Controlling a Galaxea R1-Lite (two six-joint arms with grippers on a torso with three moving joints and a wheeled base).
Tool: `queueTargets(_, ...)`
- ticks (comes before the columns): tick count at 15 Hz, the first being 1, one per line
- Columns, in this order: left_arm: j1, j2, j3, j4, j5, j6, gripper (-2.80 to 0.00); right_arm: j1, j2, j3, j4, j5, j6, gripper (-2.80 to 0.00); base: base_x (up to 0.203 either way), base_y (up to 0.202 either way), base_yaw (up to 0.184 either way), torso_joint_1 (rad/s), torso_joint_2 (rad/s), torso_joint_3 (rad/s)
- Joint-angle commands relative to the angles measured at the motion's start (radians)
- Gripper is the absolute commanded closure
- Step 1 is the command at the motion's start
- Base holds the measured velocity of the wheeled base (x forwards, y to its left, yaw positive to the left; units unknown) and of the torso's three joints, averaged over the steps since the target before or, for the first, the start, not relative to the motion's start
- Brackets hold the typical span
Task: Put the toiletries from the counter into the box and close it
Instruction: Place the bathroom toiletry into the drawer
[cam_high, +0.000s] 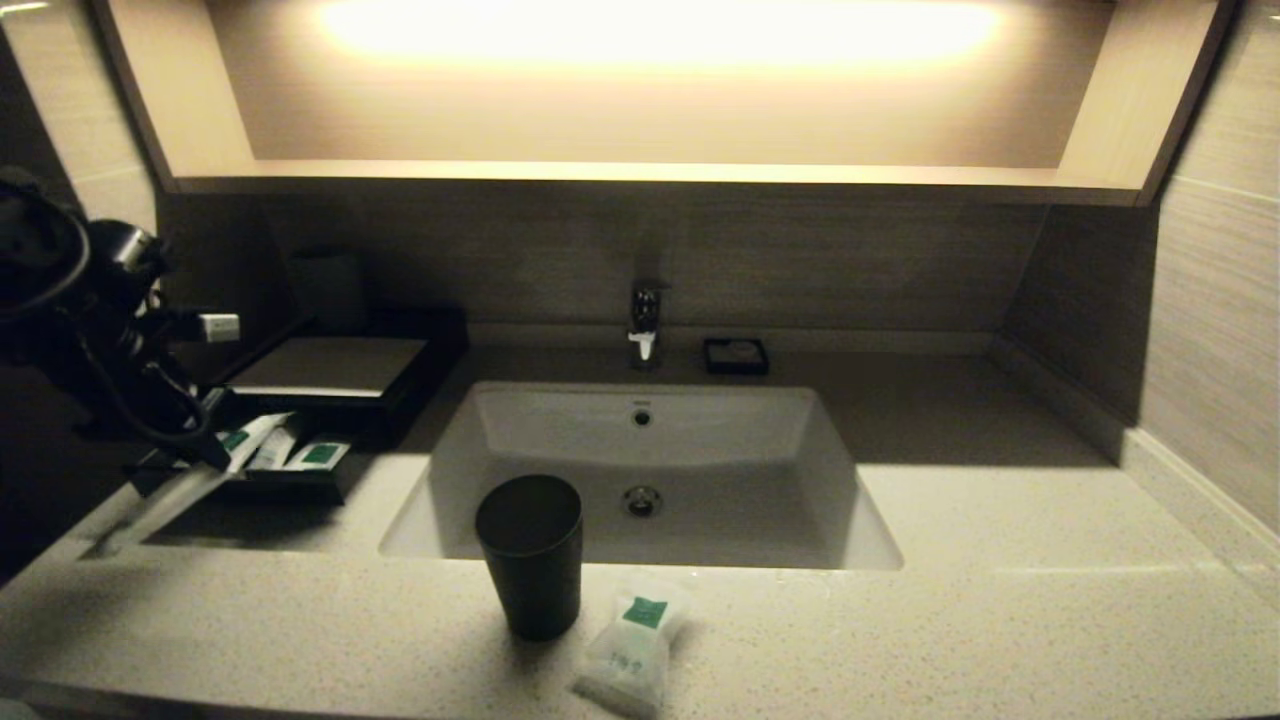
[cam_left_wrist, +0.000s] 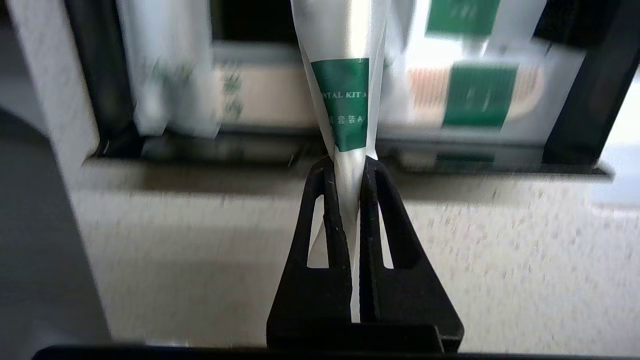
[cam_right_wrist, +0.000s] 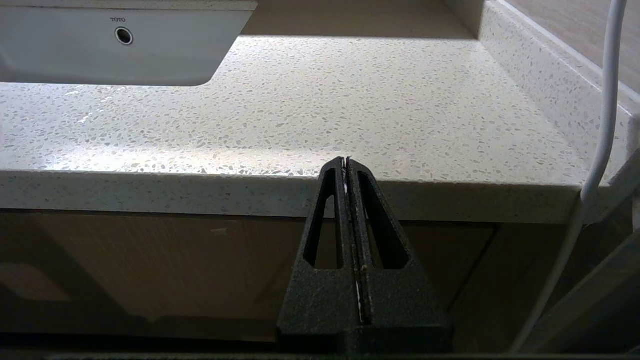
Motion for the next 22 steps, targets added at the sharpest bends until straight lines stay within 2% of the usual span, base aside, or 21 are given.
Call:
queueTargets(1, -0.020, 0.024, 0.000, -0.012, -0.001, -0.001, 0.00, 0.000, 0.001, 0.002, 0.000, 0.001, 0.000, 0.00, 0.000, 0.000, 0.000, 0.000, 0.00, 0.000)
queueTargets(6, -0.056, 0.056, 0.000, -0.084, -0.002, -0.023, 0.00, 0.000, 0.001, 0.002, 0.000, 0.001, 0.000, 0.00, 0.000, 0.000, 0.000, 0.000, 0.00, 0.000)
queueTargets(16, -0.058, 0.078, -0.002, -0.205, -0.001, -0.075, 0.00, 0.000, 0.001, 0.002, 0.000, 0.001, 0.000, 0.00, 0.000, 0.000, 0.000, 0.000, 0.00, 0.000)
queueTargets(22, -0.067, 0.081, -0.005, -0.245, -0.001, -0.076, 0.00, 0.000, 0.001, 0.002, 0.000, 0.001, 0.000, 0.00, 0.000, 0.000, 0.000, 0.000, 0.00, 0.000)
